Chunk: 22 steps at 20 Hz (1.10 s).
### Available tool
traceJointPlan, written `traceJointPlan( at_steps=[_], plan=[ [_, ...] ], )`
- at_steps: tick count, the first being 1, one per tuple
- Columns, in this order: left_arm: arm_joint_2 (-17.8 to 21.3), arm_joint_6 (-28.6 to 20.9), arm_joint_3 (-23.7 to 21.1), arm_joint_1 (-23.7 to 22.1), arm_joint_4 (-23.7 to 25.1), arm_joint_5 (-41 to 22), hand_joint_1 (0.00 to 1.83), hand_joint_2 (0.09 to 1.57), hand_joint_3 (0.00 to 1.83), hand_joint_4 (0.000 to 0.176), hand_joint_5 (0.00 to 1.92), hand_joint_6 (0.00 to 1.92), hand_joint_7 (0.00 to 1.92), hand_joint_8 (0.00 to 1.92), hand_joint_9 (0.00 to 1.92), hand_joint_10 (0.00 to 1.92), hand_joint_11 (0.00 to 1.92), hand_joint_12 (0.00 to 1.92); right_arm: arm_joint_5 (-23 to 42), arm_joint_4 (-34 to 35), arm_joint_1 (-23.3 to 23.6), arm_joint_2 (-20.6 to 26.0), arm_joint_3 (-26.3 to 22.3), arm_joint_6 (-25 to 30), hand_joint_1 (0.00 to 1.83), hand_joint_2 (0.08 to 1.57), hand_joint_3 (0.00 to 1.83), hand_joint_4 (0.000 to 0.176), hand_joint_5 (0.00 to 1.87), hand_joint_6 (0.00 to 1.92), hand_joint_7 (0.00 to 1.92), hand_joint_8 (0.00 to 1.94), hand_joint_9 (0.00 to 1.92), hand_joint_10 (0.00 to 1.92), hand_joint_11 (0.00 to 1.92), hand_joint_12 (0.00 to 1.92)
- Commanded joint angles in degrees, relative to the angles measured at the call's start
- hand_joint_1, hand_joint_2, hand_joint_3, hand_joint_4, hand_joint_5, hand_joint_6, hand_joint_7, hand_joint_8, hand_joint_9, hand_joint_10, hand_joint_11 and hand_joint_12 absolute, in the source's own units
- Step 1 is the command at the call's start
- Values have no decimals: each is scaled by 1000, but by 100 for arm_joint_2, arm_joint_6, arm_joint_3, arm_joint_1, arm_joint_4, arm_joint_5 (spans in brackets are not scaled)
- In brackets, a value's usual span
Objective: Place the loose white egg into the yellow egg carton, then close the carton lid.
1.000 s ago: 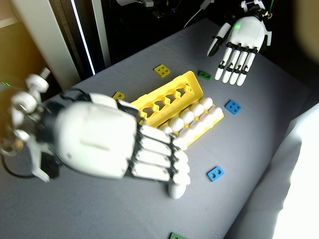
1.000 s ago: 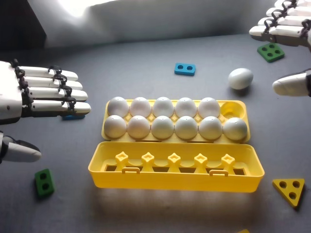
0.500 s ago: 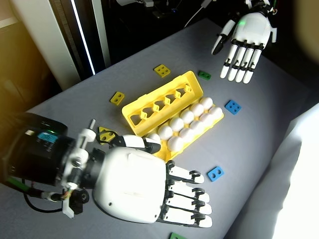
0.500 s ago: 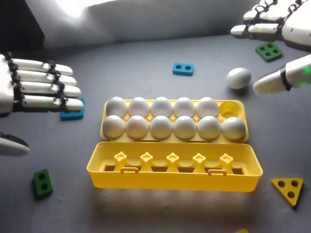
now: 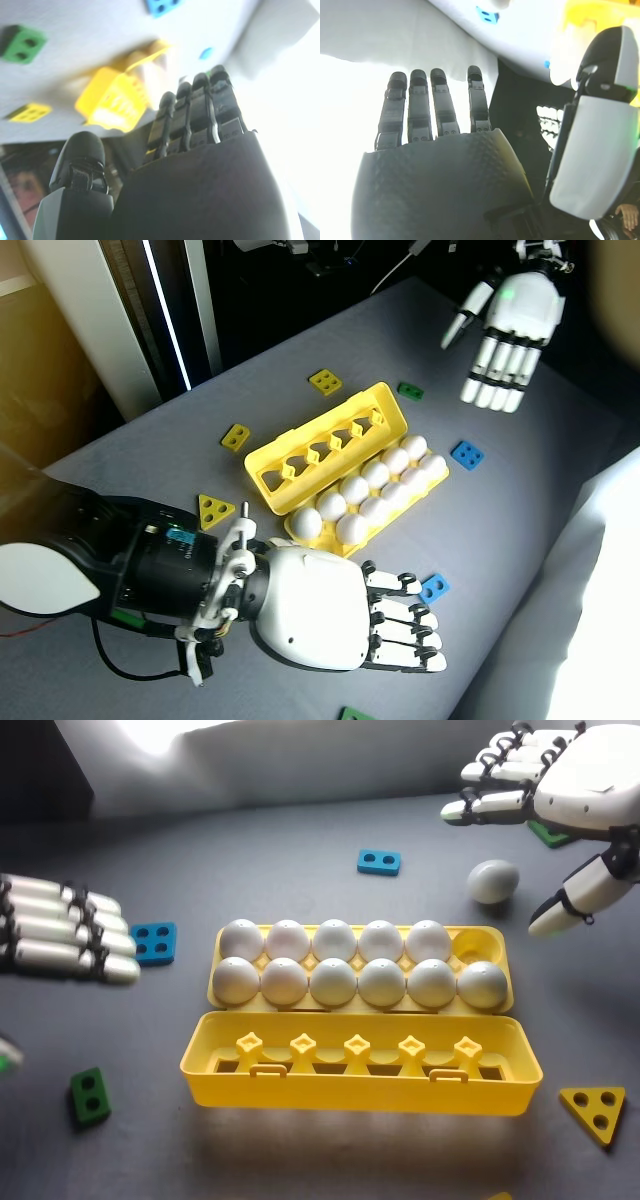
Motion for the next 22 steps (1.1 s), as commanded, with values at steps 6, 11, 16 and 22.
traceJointPlan(
  at_steps=[6, 11, 16, 22],
  plan=[
    [63, -426, 332, 49, -240, -1159, 0, 1339, 2, 0, 0, 0, 0, 0, 0, 0, 0, 0, 302, 133, 190, -229, 439, 62, 644, 796, 8, 176, 392, 25, 0, 0, 0, 0, 0, 0],
    [28, -237, 147, 96, -81, -1193, 0, 1336, 1, 0, 0, 0, 0, 0, 0, 0, 0, 0, 119, 55, 301, -403, 660, 286, 632, 771, 0, 176, 477, 16, 0, 0, 0, 0, 0, 0],
    [37, 73, -54, 402, 205, -1230, 0, 1339, 2, 0, 0, 0, 0, 0, 0, 0, 0, 0, 102, -445, 325, -507, 777, 615, 598, 761, 0, 176, 457, 2, 0, 0, 0, 0, 0, 0],
    [31, 132, -57, 404, 242, -1198, 0, 1349, 4, 0, 26, 9, 28, 11, 0, 0, 0, 0, 110, -528, 242, -533, 782, 702, 564, 760, 0, 176, 519, 28, 6, 2, 0, 0, 0, 0]
  ],
)
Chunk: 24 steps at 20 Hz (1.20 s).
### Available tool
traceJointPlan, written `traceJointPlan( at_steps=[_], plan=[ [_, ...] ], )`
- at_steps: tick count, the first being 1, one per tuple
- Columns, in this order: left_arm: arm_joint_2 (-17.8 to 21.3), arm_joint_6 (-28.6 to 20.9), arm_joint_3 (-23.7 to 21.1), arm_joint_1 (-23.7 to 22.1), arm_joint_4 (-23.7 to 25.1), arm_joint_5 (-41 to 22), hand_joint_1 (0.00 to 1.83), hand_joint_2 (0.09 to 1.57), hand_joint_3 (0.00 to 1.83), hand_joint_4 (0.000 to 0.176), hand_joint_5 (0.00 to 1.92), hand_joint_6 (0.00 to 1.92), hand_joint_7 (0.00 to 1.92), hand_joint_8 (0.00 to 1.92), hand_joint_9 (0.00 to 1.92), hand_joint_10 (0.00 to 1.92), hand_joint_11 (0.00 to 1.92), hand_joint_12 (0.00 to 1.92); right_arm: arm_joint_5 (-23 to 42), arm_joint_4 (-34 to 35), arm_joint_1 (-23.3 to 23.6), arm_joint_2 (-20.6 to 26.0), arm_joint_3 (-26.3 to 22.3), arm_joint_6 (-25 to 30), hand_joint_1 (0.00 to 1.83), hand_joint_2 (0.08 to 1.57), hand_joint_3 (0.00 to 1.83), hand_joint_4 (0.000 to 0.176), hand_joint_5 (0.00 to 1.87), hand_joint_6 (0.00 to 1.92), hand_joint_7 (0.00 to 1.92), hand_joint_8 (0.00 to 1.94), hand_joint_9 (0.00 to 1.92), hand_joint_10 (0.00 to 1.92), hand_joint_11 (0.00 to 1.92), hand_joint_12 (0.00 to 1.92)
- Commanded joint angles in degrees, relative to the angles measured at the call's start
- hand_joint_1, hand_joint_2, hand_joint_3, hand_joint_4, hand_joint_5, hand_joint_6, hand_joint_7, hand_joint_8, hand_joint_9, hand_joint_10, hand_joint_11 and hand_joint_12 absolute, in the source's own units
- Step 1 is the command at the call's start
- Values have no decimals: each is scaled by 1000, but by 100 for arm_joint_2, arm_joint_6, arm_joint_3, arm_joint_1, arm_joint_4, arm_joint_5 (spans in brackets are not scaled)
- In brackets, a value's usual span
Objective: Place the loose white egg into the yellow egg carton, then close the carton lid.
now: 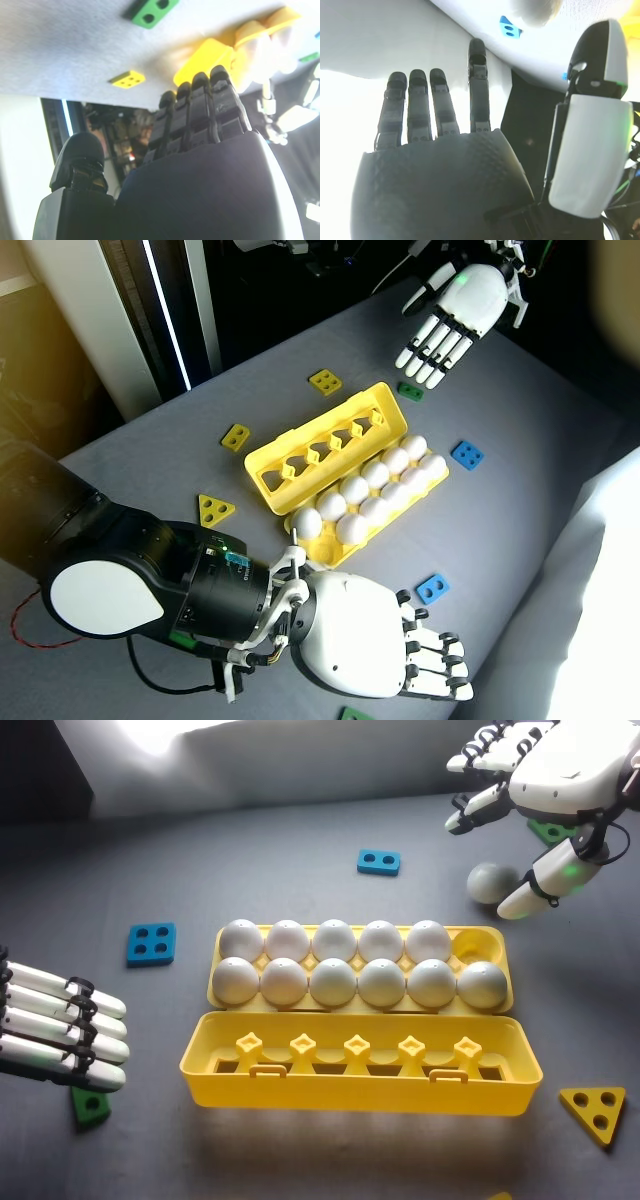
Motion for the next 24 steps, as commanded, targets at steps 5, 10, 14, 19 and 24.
traceJointPlan(
  at_steps=[5, 10, 14, 19, 24],
  plan=[
    [69, 9, -31, -28, -329, -266, 0, 1359, 6, 0, 4, 0, 8, 0, 0, 0, 0, 0, 541, 126, -61, -24, 145, 30, 575, 720, 0, 164, 570, 7, 51, 0, 0, 0, 0, 0],
    [69, 9, -49, -28, -319, -252, 0, 1354, 3, 0, 27, 9, 22, 6, 0, 0, 0, 0, 681, -178, -134, -267, 630, 708, 539, 726, 0, 174, 570, 1, 15, 6, 0, 0, 0, 0],
    [72, 6, -48, -32, -319, -251, 0, 1347, 0, 0, 35, 10, 22, 9, 0, 0, 0, 0, 803, -471, -178, -313, 705, 773, 535, 735, 1, 145, 609, 15, 26, 7, 0, 0, 0, 0],
    [76, 1, -45, -46, -320, -250, 0, 1344, 0, 0, 49, 14, 38, 13, 0, 0, 0, 0, 828, -472, -236, -317, 708, 774, 533, 737, 1, 156, 669, 26, 44, 7, 0, 0, 0, 0],
    [76, 1, -44, -46, -322, -238, 0, 1343, 0, 0, 28, 2, 17, 1, 0, 0, 0, 0, 864, -492, -251, -318, 743, 773, 545, 727, 0, 173, 699, 25, 72, 11, 0, 0, 0, 0]
  ],
)
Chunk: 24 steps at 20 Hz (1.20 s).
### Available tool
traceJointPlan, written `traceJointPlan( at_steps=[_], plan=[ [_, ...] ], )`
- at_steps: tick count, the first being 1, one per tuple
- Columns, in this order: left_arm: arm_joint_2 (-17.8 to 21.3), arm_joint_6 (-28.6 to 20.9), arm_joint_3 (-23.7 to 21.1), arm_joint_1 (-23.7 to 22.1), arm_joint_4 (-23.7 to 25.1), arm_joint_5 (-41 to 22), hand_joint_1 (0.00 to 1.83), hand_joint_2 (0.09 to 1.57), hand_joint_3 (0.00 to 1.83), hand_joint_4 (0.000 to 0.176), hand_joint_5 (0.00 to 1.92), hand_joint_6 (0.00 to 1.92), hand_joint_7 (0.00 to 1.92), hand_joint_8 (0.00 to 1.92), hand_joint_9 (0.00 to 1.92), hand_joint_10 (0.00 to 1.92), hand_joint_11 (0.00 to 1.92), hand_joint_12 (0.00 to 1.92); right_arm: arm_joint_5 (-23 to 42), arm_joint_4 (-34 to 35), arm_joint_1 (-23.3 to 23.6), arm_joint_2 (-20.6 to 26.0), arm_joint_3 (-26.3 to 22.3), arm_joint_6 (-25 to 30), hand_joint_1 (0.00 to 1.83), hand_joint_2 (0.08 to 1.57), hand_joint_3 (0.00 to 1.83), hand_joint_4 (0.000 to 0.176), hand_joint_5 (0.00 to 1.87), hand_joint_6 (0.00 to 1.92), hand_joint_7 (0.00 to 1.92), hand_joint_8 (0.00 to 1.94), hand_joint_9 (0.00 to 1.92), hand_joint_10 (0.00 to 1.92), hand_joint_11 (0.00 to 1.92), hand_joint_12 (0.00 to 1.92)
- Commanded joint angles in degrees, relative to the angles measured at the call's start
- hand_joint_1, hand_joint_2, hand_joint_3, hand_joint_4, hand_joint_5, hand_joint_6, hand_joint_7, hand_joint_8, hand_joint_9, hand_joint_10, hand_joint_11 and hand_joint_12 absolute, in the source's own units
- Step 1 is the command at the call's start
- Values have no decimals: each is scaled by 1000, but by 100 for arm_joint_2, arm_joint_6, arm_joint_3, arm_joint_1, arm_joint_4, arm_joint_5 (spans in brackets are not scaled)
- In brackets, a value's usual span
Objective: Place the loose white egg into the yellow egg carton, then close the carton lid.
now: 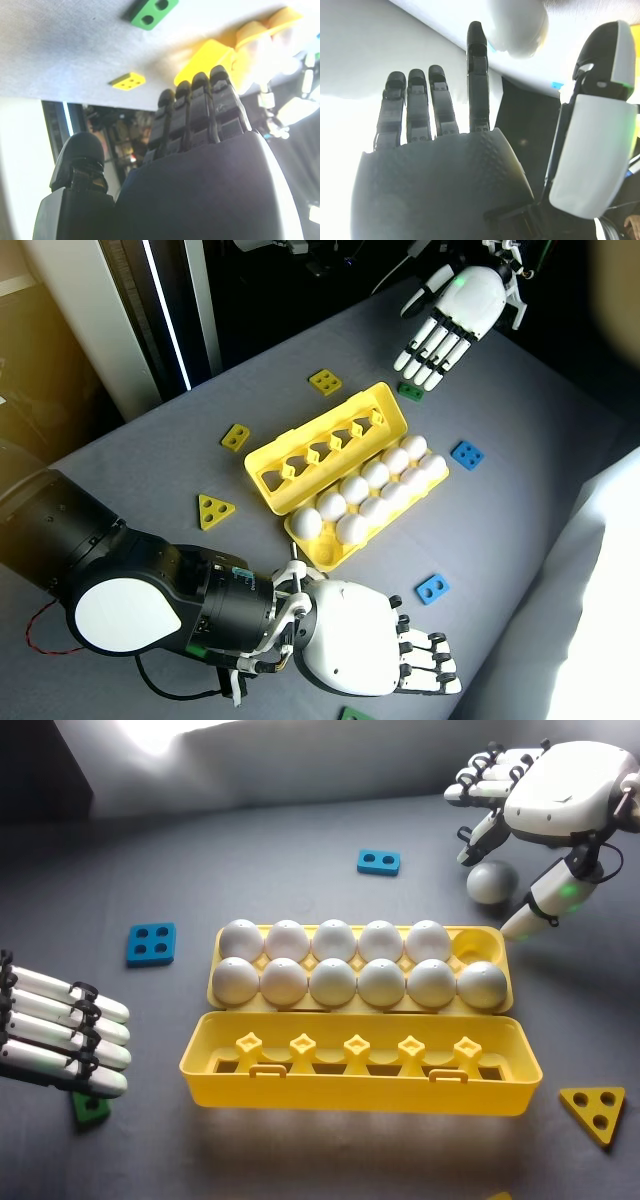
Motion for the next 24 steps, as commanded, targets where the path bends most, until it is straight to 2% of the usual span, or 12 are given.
traceJointPlan(
  at_steps=[1, 5, 8, 9, 12, 14, 16, 17, 19, 23, 24],
  plan=[
    [78, -5, 26, -29, -374, -325, 0, 1340, 0, 0, 25, 1, 15, 0, 0, 0, 0, 0, 414, 197, 20, 95, 67, 19, 550, 725, 0, 170, 710, 27, 65, 7, 0, 0, 0, 0],
    [76, -5, 24, -30, -375, -315, 0, 1339, 0, 0, 6, 2, 0, 0, 0, 0, 0, 0, 436, 197, 20, 87, 83, 19, 557, 713, 0, 176, 713, 18, 73, 5, 0, 0, 0, 0],
    [76, -5, 23, -30, -377, -294, 0, 1343, 0, 0, 2, 0, 0, 0, 0, 0, 0, 0, 438, 197, 20, 81, 84, 19, 562, 716, 0, 167, 711, 14, 81, 7, 0, 0, 0, 0],
    [74, -5, 22, -30, -377, -285, 0, 1347, 1, 0, 20, 8, 7, 3, 0, 0, 0, 0, 443, 197, 20, 81, 87, 19, 543, 719, 0, 174, 711, 12, 74, 3, 0, 0, 0, 0],
    [74, -5, 22, -30, -377, -278, 0, 1346, 1, 0, 18, 6, 3, 1, 0, 0, 0, 0, 443, 197, 13, 64, 108, 19, 590, 707, 0, 174, 716, 11, 88, 7, 0, 0, 0, 0],
    [74, -5, 23, -30, -377, -275, 0, 1338, 0, 0, 23, 5, 13, 4, 0, 0, 0, 0, 443, 197, -11, 55, 123, 19, 595, 710, 0, 164, 726, 13, 107, 12, 0, 0, 0, 0],
    [74, -5, 23, -31, -377, -275, 0, 1339, 0, 0, 18, 1, 12, 2, 0, 0, 0, 0, 467, 197, -32, 19, 180, 19, 576, 722, 2, 166, 728, 11, 94, 4, 0, 0, 0, 0],
    [74, -6, 23, -33, -377, -274, 0, 1339, 0, 0, 26, 5, 18, 4, 0, 0, 0, 0, 468, 197, -37, -18, 236, 19, 590, 714, 0, 162, 741, 15, 97, 5, 0, 0, 0, 0],
    [73, -7, 23, -40, -377, -269, 0, 1342, 0, 0, 9, 3, 0, 0, 0, 0, 0, 0, 484, 197, -37, -76, 320, 19, 569, 720, 1, 174, 727, 7, 92, 1, 0, 0, 0, 0],
    [66, -29, 23, -50, -376, -263, 0, 1334, 0, 0, 56, 16, 39, 13, 13, 5, 0, 0, 539, 197, -36, -144, 387, 19, 577, 725, 3, 169, 743, 11, 98, 3, 0, 0, 0, 0],
    [65, -29, 23, -52, -376, -263, 0, 1335, 0, 0, 25, 3, 9, 2, 2, 0, 0, 0, 539, 197, -35, -149, 388, 19, 590, 723, 2, 162, 753, 13, 122, 11, 0, 0, 0, 0]
  ],
)
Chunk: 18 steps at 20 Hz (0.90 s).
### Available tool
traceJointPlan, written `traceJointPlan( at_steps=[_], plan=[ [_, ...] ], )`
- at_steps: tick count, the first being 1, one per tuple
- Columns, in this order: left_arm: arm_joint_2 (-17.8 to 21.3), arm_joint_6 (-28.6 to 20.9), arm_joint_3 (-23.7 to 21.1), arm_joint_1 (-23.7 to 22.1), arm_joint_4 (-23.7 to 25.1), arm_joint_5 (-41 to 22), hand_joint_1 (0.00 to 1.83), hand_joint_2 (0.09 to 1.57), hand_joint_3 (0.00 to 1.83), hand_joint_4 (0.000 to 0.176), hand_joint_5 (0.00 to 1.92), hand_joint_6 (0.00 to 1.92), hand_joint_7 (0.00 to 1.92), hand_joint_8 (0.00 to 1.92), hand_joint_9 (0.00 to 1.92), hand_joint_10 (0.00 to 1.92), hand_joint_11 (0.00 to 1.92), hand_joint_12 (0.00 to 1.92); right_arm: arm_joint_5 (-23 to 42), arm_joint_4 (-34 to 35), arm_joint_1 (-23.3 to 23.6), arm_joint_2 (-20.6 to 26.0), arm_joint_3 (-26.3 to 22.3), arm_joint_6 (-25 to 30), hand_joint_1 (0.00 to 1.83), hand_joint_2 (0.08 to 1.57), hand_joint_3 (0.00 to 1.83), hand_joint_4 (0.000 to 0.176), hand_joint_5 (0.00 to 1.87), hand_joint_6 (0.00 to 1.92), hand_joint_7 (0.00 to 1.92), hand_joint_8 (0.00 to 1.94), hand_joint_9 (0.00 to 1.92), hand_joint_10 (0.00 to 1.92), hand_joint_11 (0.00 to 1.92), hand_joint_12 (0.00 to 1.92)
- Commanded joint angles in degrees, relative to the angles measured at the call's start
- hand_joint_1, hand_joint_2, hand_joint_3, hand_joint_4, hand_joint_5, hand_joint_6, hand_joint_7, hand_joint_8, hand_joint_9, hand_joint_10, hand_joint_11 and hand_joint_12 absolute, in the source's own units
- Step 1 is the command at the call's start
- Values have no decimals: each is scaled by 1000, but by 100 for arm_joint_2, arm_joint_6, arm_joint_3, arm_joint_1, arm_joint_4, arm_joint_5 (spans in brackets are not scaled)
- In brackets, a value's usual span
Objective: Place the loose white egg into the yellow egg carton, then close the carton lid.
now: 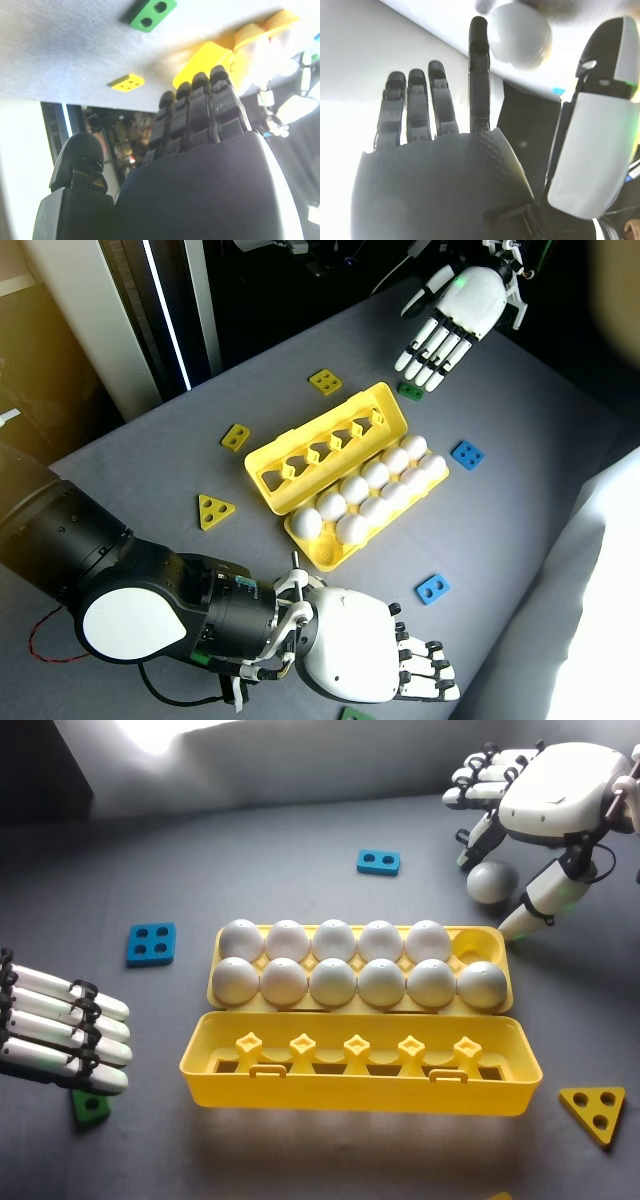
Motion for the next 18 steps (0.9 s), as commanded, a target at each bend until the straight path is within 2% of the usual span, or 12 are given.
traceJointPlan(
  at_steps=[1, 3, 6, 9, 15, 18],
  plan=[
    [64, -20, 24, -53, -367, -304, 0, 1338, 0, 0, 14, 0, 5, 1, 0, 0, 0, 0, 420, 198, 28, 70, 56, 19, 570, 736, 7, 167, 757, 12, 111, 4, 0, 0, 0, 0],
    [64, -24, 24, -58, -367, -301, 0, 1340, 0, 0, 36, 9, 14, 5, 0, 0, 0, 0, 422, 198, 35, 60, 57, 19, 600, 723, 0, 174, 763, 12, 111, 3, 0, 0, 0, 0],
    [64, -37, 23, -59, -367, -297, 0, 1335, 0, 0, 26, 3, 14, 3, 1, 0, 0, 0, 422, 198, 38, 59, 57, 19, 590, 724, 0, 167, 766, 12, 121, 7, 0, 0, 0, 0],
    [64, -49, 23, -61, -366, -293, 0, 1341, 1, 0, 63, 15, 44, 13, 10, 4, 0, 0, 421, 197, 35, 59, 59, 19, 577, 724, 0, 175, 768, 9, 122, 8, 0, 0, 0, 0],
    [62, -54, 24, -74, -366, -289, 0, 1344, 2, 0, 42, 4, 28, 2, 2, 0, 0, 0, 421, 197, 42, 48, 57, 20, 592, 721, 0, 171, 774, 6, 139, 7, 0, 0, 0, 0],
    [62, -58, 25, -75, -366, -285, 0, 1339, 0, 0, 25, 0, 8, 0, 0, 0, 0, 0, 421, 198, 85, 14, 57, 33, 585, 746, 10, 163, 780, 8, 140, 6, 0, 0, 0, 0]
  ],
)
